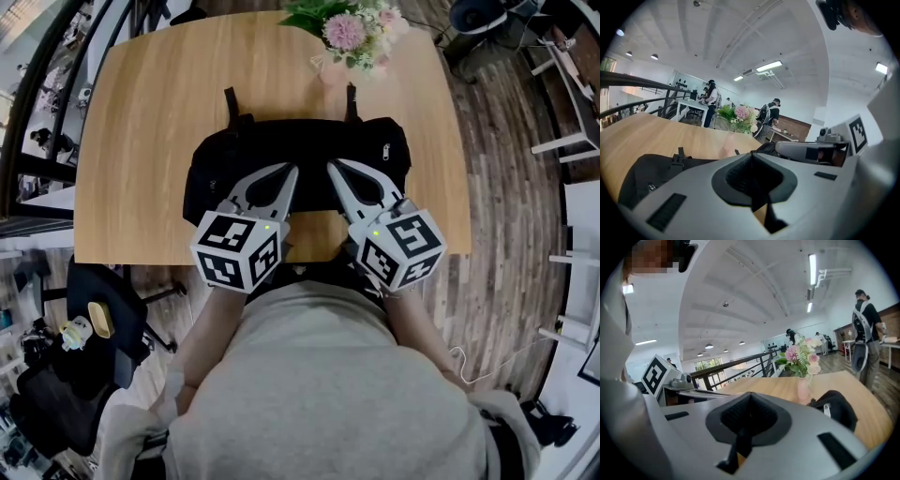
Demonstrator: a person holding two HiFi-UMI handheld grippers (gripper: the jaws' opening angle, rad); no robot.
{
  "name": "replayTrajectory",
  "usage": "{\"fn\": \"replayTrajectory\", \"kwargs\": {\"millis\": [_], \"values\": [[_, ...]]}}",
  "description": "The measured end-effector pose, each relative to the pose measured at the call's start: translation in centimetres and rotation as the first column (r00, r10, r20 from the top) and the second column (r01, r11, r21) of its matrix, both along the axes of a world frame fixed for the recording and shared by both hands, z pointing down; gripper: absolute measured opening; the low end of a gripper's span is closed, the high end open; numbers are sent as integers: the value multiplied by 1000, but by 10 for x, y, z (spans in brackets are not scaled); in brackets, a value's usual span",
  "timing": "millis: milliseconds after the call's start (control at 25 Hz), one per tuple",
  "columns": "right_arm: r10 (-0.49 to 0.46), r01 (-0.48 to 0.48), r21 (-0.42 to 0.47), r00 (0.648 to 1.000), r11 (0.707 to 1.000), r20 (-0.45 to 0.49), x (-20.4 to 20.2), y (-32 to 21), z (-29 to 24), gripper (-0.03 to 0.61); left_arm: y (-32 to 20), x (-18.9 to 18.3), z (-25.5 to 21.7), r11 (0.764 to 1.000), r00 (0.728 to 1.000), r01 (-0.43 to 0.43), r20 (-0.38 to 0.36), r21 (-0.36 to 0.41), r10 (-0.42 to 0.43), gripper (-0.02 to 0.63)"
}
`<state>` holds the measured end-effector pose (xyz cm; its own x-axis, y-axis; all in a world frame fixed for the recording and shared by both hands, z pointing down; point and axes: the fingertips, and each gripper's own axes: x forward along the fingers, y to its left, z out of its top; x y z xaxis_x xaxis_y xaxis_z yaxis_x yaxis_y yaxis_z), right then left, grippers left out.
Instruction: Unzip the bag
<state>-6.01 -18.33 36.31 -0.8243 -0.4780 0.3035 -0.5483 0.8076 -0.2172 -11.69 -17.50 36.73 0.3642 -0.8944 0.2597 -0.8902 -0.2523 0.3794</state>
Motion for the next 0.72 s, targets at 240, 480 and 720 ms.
{"fn": "replayTrajectory", "kwargs": {"millis": [240,480,720], "values": [[-16,15,-28,998,999,-57,3,9,14,6,7,-1,23,996,998,1,68,-93,6,20],[-49,46,-45,997,998,-65,0,17,20,6,9,5,25,995,997,-11,81,-101,19,20],[-62,59,-63,997,996,-47,-2,18,20,6,12,7,29,993,996,-21,84,-119,31,20]]}}
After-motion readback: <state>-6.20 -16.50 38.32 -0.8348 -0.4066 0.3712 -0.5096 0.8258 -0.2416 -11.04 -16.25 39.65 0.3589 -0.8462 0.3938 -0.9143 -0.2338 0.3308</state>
